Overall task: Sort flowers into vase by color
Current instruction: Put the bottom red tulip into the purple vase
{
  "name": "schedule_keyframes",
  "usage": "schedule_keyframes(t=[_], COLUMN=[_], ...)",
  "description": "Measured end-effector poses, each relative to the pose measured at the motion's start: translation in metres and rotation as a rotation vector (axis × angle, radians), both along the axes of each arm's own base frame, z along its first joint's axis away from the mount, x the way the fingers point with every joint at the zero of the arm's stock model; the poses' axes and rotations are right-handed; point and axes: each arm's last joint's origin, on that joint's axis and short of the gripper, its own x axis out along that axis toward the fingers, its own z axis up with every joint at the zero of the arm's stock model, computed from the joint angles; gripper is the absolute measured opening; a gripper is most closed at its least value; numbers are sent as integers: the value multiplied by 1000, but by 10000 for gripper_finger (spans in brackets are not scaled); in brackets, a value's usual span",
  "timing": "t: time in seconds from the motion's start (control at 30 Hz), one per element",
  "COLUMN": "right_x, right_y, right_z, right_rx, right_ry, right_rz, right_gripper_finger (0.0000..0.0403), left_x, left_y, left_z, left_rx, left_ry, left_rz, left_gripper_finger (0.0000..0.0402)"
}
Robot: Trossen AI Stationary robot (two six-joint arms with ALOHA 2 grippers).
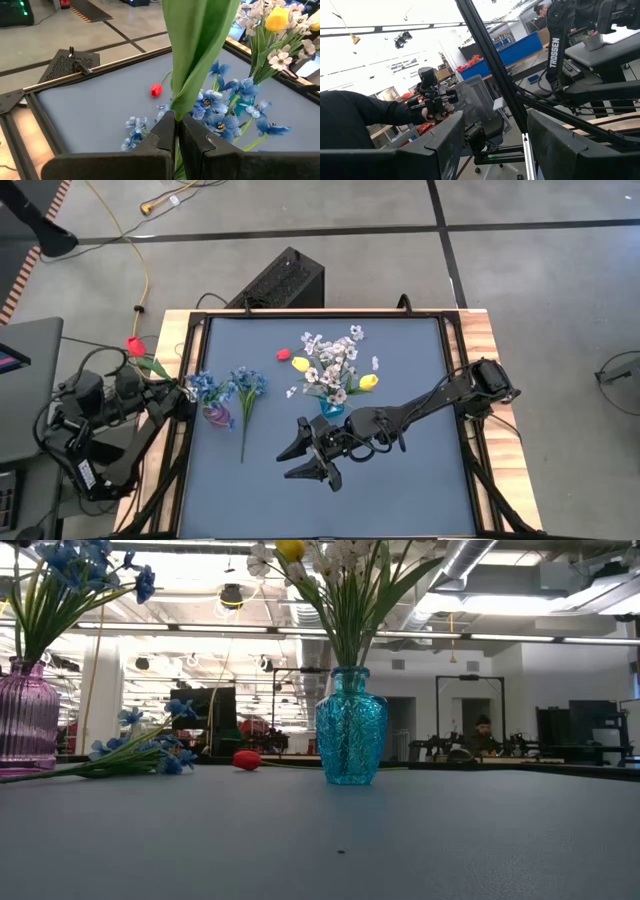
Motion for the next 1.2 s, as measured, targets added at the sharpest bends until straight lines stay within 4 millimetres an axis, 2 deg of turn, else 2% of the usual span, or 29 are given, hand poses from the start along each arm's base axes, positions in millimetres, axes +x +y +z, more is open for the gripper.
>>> schedule_keyframes(t=[0.13, 0.27, 0.6, 0.9, 1.2], right_x=[0, 0, -1, 0, 0], right_y=[0, 0, 3, 1, 0], right_z=[0, 0, 0, 0, 0], right_rx=[0, 0, 0, 0, 0], right_ry=[0, 0, 0, 0, 0], right_rz=[0, 0, 8, 2, 0], right_gripper_finger=[243, 243, 243, 243, 243], left_x=[2, 6, 15, 21, 22], left_y=[1, 8, 27, 38, 41], left_z=[-3, -16, -31, -51, -54], left_rx=[-26, -139, -194, -354, -386], left_ry=[3, 16, 29, 4, 2], left_rz=[-2, -35, -65, -122, -100], left_gripper_finger=[0, 0, 0, 0, 13])
